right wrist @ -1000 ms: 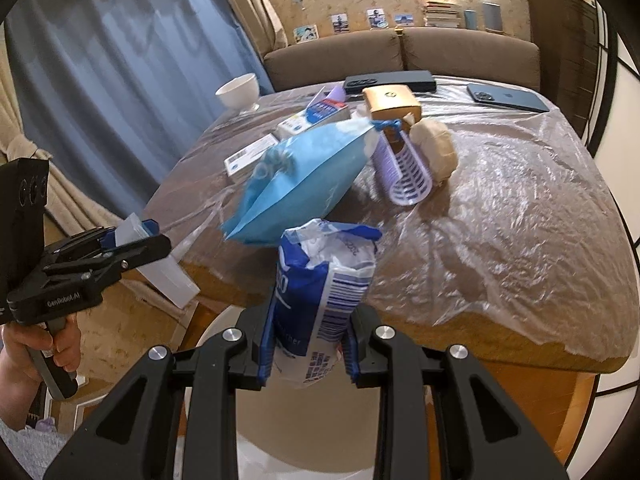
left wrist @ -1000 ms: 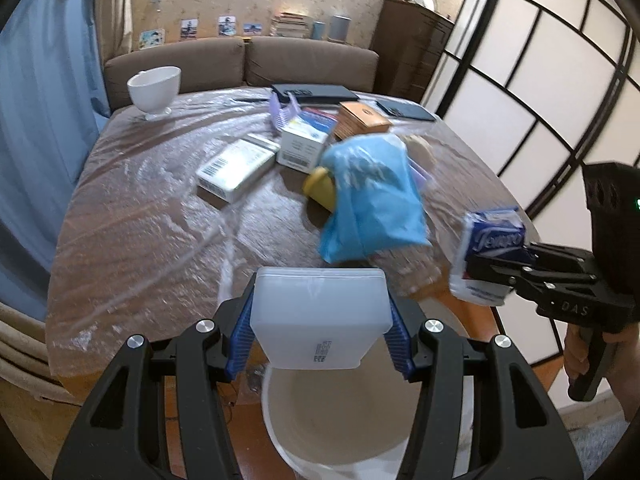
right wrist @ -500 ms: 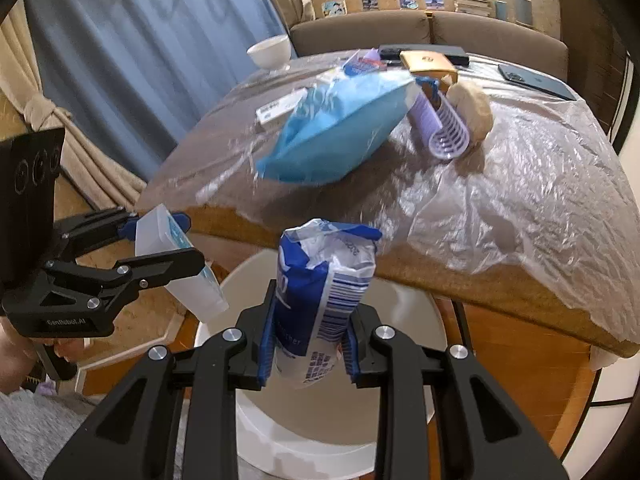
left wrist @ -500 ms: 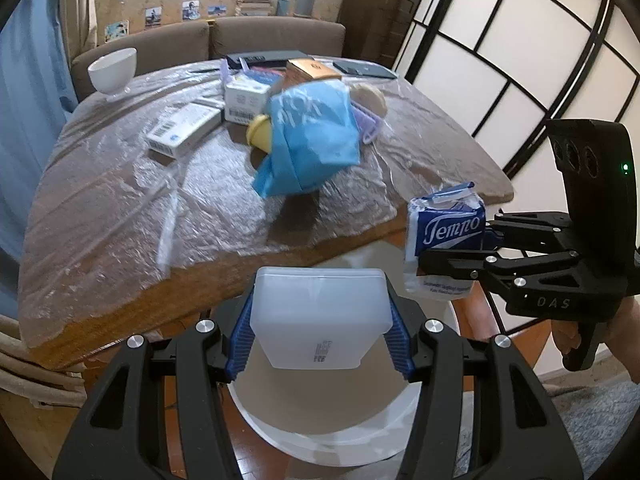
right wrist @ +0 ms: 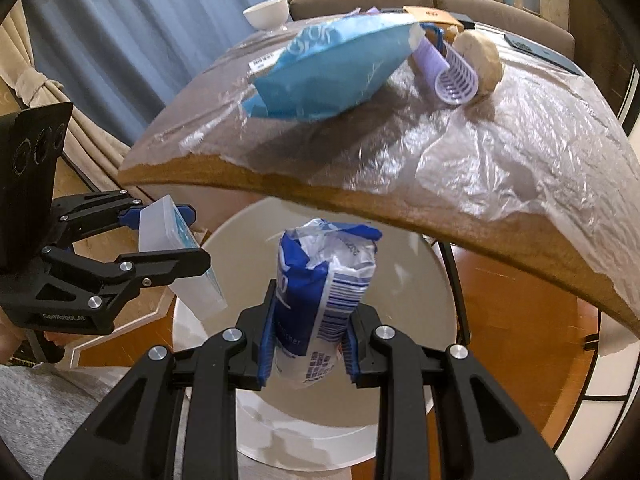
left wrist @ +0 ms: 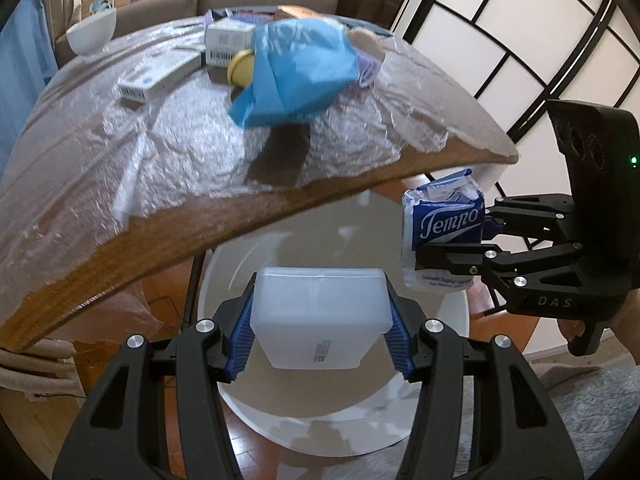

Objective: Collect trash
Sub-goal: 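Open the left tool to drop the white container while the right tool drops the Tempo pack into the bin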

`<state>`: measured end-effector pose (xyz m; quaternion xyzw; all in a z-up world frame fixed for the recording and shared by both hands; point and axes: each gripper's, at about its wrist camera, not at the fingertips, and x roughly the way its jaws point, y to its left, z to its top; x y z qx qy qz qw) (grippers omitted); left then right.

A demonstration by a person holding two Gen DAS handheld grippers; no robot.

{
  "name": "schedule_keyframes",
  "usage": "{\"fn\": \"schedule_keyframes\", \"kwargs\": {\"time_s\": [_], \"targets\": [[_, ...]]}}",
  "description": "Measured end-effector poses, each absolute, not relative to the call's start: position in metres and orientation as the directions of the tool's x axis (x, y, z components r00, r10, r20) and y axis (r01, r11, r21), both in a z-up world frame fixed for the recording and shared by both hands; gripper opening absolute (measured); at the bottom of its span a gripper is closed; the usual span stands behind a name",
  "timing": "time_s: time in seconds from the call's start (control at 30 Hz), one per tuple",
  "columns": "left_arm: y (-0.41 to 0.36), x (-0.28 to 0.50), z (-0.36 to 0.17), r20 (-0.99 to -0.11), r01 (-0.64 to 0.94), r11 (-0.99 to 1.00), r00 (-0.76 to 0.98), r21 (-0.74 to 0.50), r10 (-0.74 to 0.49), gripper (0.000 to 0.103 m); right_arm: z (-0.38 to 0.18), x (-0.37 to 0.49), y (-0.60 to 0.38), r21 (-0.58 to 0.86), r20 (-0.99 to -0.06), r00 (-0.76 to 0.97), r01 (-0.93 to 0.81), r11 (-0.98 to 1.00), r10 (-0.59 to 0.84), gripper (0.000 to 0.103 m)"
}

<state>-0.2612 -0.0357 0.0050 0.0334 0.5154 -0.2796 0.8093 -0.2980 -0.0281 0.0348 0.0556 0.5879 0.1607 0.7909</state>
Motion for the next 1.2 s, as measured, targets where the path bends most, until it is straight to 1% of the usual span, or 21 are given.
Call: {"fn": "schedule_keyframes", "kwargs": {"time_s": [0.9, 1.2], "targets": [[-0.055, -0.255, -0.065, -0.924, 0.496, 0.851, 0.216, -0.173, -0.314, 0.056, -0.019, -0.298, -0.024, 0.256, -0.946, 0.159, -0.163, 0.953, 0.281, 0.028], [-0.065, -0.256, -0.079, -0.935, 0.517, 0.842, 0.198, -0.155, -0.294, 0.056, -0.030, -0.298, -0.023, 0.258, -0.952, 0.132, -0.150, 0.955, 0.277, 0.028]]}}
